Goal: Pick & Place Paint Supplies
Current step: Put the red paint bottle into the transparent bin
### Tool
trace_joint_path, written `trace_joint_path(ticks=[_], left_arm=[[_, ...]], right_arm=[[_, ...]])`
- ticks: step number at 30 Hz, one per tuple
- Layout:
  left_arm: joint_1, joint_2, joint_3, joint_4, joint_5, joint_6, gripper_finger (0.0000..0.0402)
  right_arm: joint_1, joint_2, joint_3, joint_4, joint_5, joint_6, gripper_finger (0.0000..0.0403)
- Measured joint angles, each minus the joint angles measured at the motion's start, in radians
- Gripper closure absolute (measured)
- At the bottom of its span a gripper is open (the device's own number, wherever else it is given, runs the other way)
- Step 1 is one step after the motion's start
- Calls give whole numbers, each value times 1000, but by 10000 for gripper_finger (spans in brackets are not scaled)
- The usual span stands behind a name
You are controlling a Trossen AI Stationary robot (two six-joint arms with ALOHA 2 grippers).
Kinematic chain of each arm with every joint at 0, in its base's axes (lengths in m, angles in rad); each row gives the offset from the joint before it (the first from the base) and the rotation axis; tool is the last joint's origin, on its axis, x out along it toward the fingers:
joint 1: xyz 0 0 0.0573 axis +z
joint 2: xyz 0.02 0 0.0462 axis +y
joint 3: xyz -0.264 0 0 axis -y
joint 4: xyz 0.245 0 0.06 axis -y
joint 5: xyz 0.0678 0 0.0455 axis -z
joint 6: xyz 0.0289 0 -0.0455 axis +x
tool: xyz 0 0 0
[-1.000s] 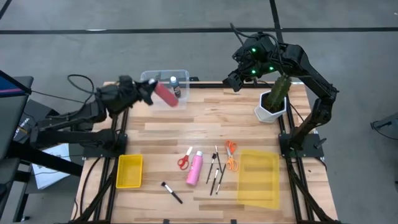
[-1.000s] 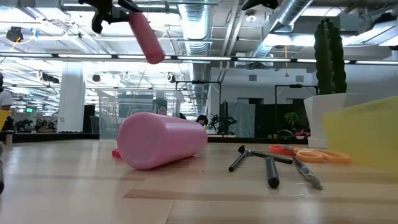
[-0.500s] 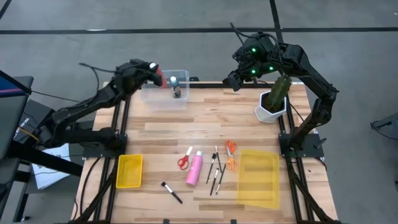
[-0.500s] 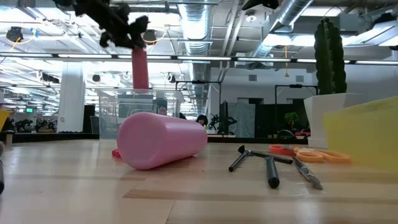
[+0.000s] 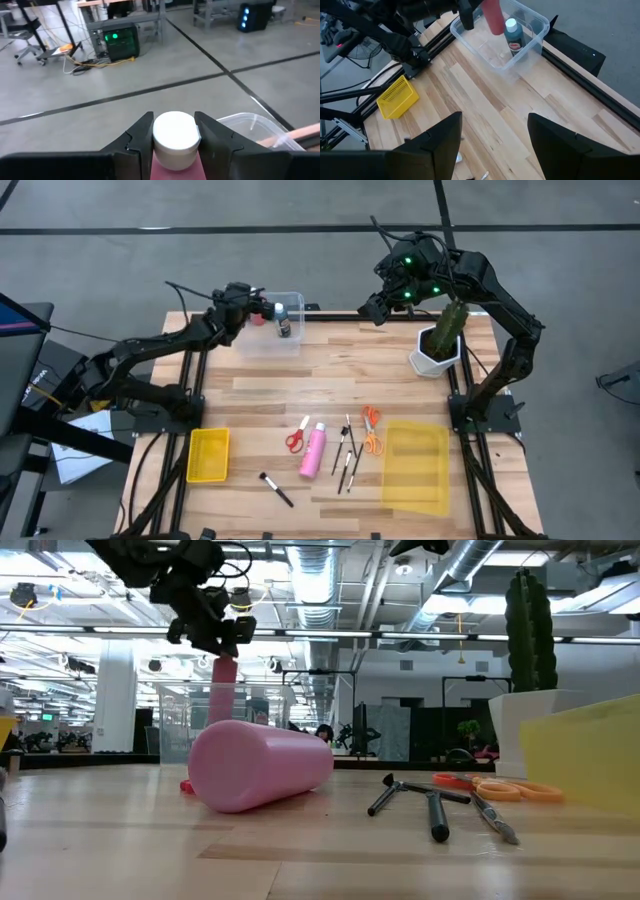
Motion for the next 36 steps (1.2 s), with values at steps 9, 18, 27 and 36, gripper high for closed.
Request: trace_joint_path(ticks=[9,18,27,36], left_arm=[[-23,-1,-128,138,-67,-90,291],[-23,6,-205,233,-77,-94,291],[-24,6,-268,261,-74,-147,291],[-32,31,-288,315,-70,-144,291]], right_arm=[[-1,0,0,3,0,1,180],[-1,0,0,3,0,1,180],[0,0,0,2,0,8,180],[0,0,0,2,0,16,180]])
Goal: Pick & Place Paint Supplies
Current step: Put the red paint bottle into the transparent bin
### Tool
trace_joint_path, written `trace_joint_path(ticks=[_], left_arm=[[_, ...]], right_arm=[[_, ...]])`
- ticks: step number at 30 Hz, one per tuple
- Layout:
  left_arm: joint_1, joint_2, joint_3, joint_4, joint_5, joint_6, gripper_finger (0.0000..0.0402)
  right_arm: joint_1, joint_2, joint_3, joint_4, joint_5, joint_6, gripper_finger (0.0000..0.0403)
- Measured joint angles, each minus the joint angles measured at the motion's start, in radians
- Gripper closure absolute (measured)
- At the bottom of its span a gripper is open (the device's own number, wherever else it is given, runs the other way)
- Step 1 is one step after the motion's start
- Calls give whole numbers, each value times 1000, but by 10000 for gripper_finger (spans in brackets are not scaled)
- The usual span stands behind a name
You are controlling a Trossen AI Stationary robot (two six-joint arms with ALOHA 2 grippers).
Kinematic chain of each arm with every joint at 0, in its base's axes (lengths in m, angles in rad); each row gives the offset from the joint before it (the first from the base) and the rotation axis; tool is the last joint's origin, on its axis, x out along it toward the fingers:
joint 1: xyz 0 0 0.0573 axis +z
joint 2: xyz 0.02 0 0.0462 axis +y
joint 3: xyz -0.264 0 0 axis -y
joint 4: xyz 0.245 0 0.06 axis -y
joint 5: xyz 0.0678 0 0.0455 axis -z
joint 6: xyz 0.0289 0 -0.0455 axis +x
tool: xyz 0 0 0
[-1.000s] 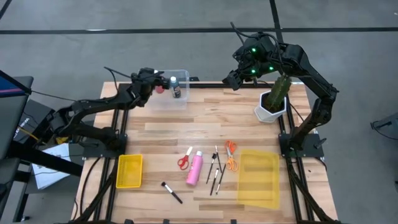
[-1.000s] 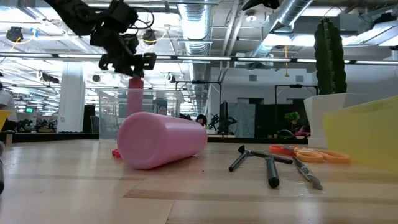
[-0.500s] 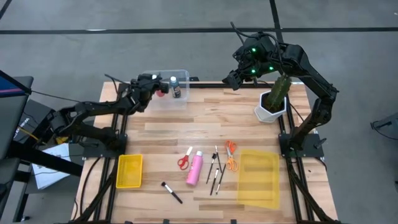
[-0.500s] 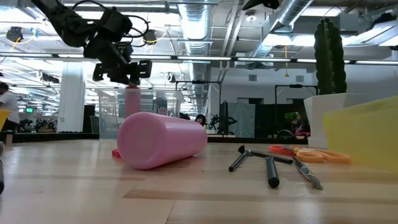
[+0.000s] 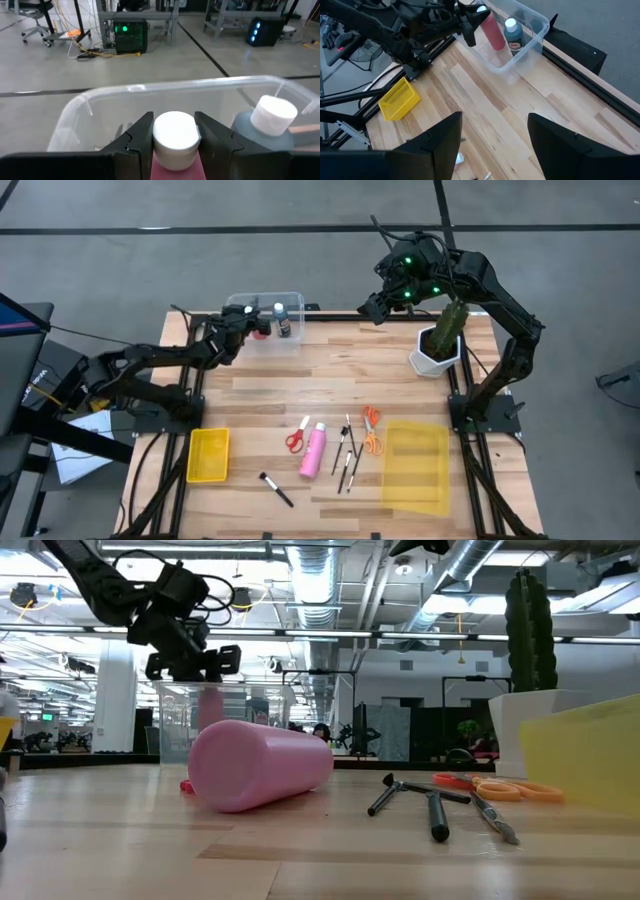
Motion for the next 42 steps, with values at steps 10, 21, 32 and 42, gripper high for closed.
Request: trace_joint_path(ticks=[10,21,32,42], left_arm=[[0,123,1,170,8,61,291],[0,127,1,165,51,104,291],[5,127,2,163,52,103,244],[5,126,2,188,52,109,237]], right_arm=[[0,0,0,-2,0,9,180],[0,0,0,-3,0,11,180],[0,0,0,-3,0,0,180],[0,0,0,-3,-1,-1,180]])
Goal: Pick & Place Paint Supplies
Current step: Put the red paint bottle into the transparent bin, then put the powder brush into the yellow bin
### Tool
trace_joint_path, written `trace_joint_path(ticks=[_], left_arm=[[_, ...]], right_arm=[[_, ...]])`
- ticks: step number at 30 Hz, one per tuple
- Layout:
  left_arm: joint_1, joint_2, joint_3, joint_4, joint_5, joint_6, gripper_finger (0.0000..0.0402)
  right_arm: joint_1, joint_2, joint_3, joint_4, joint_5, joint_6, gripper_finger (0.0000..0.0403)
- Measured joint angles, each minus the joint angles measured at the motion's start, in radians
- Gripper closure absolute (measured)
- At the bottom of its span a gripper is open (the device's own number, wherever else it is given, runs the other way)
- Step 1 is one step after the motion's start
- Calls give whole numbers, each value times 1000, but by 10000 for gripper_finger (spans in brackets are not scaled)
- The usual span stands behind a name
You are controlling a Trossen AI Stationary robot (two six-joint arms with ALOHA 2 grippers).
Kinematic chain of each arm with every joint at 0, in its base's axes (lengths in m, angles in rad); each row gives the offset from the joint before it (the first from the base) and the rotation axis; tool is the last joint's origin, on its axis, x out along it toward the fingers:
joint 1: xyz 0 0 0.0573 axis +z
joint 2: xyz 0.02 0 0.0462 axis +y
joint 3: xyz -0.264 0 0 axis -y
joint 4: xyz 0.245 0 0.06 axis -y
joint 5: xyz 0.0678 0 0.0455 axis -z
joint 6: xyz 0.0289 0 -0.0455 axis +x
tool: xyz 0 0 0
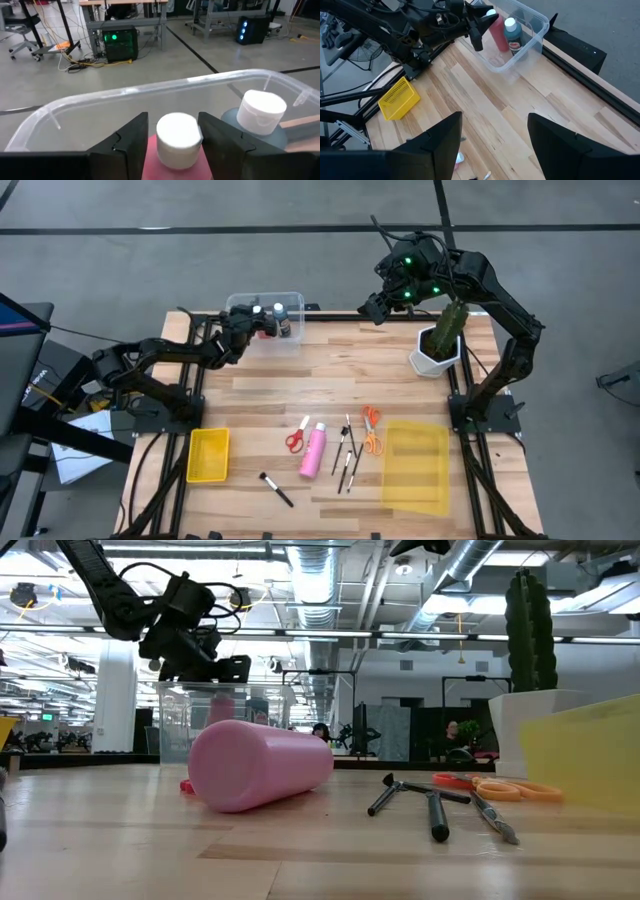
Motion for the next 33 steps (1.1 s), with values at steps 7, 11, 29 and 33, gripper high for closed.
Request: trace_joint_path(ticks=[7,11,29,33], left_arm=[[0,-76,0,25,0,75,237],[0,-163,0,21,25,100,234],[-115,-531,0,-36,564,-65,255],[-187,-546,0,-87,562,-66,258]], right_arm=[[0,0,0,8,0,0,180],[0,0,0,8,0,-7,180],[-1,0,0,19,0,-62,180],[-1,0,0,19,0,-84,180]])
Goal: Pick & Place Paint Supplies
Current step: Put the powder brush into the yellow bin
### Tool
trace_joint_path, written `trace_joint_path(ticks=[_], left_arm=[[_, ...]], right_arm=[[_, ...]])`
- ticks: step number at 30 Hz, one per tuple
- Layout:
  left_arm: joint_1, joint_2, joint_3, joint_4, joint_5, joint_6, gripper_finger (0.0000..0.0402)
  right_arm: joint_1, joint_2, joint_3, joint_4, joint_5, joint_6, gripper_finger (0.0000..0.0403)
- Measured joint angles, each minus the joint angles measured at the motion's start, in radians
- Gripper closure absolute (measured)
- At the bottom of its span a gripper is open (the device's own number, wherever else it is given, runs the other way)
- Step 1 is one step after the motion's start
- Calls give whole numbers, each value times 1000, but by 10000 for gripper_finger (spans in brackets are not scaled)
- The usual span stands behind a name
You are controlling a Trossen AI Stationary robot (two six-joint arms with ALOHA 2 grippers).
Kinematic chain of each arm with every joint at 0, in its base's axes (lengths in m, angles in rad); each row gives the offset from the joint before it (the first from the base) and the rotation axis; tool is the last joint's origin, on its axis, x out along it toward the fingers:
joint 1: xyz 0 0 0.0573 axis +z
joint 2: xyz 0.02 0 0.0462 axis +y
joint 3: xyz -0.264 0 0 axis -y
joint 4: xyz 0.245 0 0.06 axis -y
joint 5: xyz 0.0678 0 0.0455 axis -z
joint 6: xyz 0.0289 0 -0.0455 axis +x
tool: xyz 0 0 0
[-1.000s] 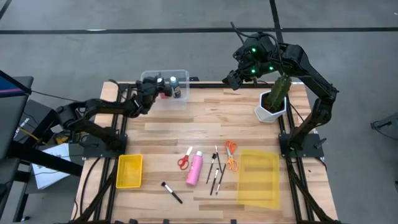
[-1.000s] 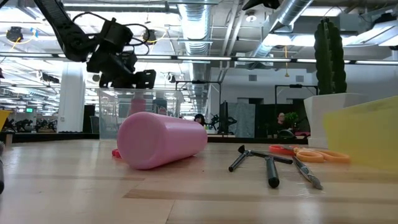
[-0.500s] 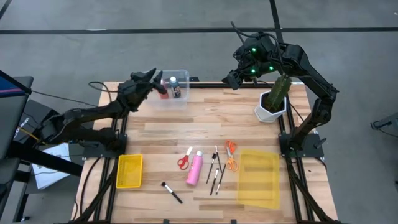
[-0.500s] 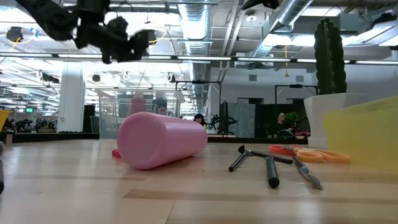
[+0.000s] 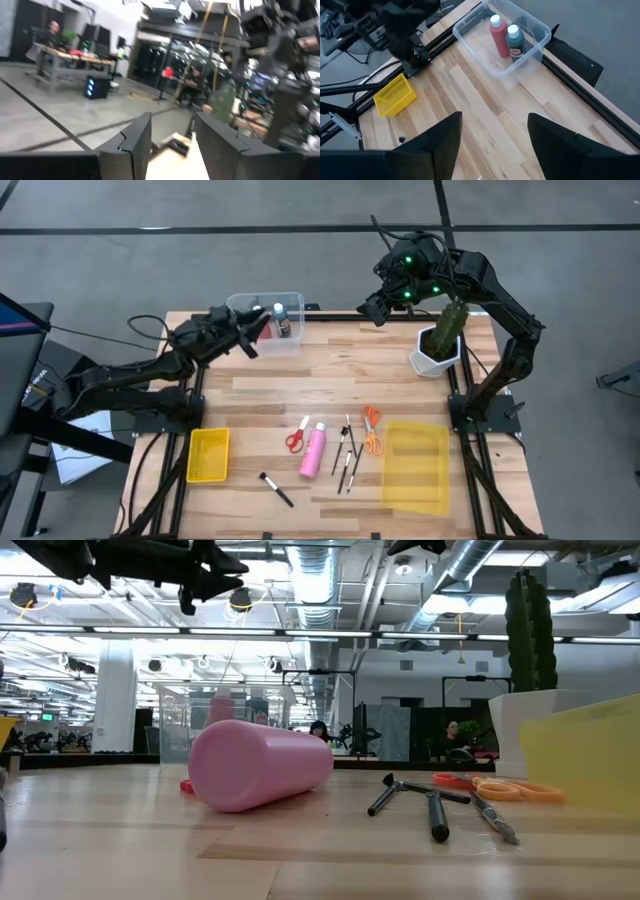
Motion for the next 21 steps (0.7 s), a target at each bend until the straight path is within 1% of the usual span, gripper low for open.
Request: trace_joint_path(ticks=[4,10,14,16,19,21], left_arm=[[-64,4,0,-21,-23,0,258],[-123,10,0,-25,-97,0,259],[-155,7,4,-37,-104,-21,259],[-180,7,25,-105,-55,-22,259],[-231,8,91,-297,47,-23,259],[-270,15,157,-422,70,-22,259]], right_arm=[[0,0,0,0,0,-6,180],[4,0,0,-3,0,-6,180],[10,0,0,-4,0,-12,180],[10,0,0,-4,0,-18,180],[9,0,0,-4,0,-22,180],[9,0,0,-4,0,-29,180]])
